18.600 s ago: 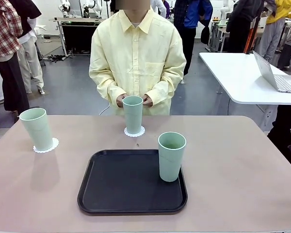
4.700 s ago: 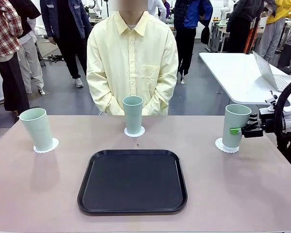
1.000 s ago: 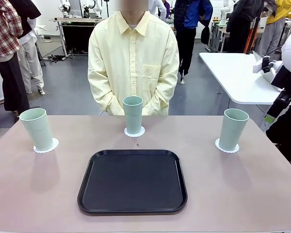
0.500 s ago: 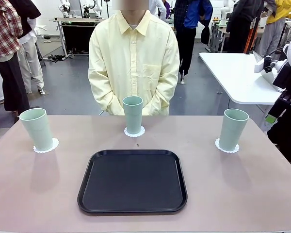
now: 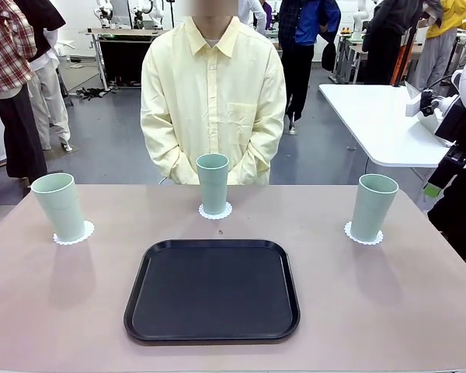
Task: Place coasters on the table and set cups on them.
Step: Take one Reusable plastic cup from the Flat Tray and place it on a coaster set by the human.
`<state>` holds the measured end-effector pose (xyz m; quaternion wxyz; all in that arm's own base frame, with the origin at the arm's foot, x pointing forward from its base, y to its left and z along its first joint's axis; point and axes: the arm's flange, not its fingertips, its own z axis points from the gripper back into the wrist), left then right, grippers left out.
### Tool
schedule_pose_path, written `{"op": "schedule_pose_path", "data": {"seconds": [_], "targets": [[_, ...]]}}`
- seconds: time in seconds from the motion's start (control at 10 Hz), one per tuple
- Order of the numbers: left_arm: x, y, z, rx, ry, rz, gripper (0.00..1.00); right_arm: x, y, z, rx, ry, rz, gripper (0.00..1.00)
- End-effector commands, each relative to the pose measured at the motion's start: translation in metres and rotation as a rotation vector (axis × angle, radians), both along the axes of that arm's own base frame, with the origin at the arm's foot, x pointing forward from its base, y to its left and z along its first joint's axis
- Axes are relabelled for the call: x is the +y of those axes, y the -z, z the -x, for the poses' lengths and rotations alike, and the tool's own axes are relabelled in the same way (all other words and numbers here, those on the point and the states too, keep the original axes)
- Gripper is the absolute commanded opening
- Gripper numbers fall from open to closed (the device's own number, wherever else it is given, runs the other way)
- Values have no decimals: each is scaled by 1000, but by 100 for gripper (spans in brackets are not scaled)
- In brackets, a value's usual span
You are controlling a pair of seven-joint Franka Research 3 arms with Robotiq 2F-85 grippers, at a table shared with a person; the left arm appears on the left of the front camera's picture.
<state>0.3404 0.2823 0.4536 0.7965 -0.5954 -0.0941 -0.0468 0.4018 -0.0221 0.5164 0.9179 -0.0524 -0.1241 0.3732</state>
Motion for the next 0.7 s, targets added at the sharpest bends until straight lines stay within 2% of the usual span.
{"op": "schedule_pose_path", "data": {"seconds": [0.0, 0.2, 0.3, 0.4, 0.6], "targets": [[0, -2, 1, -5, -10, 1, 100, 0, 1, -1, -13, 7, 18, 100], [0, -2, 1, -5, -10, 1, 100, 0, 0, 0, 0, 1, 0, 100], [0, -2, 1, -5, -10, 1, 100, -42, -10, 15, 24, 153, -191, 100], [0, -2, 1, -5, -10, 1, 100, -80, -18, 27, 99, 166, -415, 100], [0, -2, 1, -5, -10, 1, 100, -125, -14, 31, 202, 183, -683, 100]]}}
